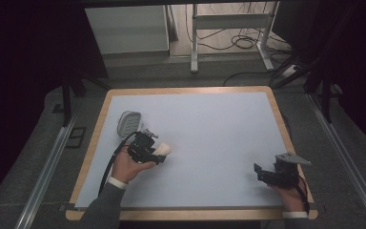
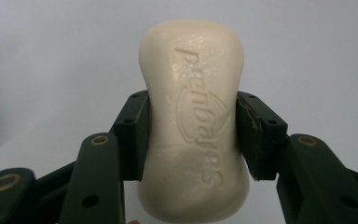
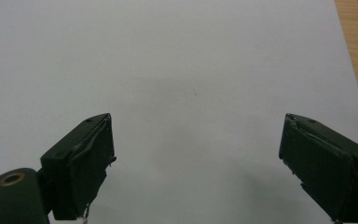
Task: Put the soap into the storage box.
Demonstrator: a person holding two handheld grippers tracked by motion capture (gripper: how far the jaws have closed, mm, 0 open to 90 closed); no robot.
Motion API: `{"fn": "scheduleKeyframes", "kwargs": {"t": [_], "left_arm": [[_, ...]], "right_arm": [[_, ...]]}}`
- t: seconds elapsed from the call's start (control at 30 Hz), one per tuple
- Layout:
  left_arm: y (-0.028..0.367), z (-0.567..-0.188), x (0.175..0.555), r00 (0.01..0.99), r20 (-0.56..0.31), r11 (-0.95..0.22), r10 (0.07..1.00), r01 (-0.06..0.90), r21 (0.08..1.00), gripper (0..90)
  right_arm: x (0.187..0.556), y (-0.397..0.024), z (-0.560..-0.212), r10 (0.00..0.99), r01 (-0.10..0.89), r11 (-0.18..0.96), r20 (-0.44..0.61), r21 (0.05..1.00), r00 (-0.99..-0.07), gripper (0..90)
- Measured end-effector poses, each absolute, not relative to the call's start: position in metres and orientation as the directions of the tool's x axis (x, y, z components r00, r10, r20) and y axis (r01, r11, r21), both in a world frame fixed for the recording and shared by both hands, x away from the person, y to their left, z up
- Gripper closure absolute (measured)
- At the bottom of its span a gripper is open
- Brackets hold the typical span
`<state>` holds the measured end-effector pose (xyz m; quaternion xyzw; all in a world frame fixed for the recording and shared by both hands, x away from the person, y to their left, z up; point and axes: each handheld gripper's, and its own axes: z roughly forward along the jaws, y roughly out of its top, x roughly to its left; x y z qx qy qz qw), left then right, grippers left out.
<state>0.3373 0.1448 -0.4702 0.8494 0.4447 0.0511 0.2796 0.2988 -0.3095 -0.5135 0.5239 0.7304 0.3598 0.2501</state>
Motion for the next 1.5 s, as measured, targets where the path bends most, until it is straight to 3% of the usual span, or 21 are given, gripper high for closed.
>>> {"fn": "scheduleKeyframes", "kwargs": {"t": [1.5], "left_arm": [[0.170,-0.441,0.367,0.558,-0.129,-0.410,0.820,0.729,0.548,49.2]], "right_arm": [[0.299,-0.311,-0.514,0.948,0.589,0.187,0.014,0.786,-0.319,9.7]]}}
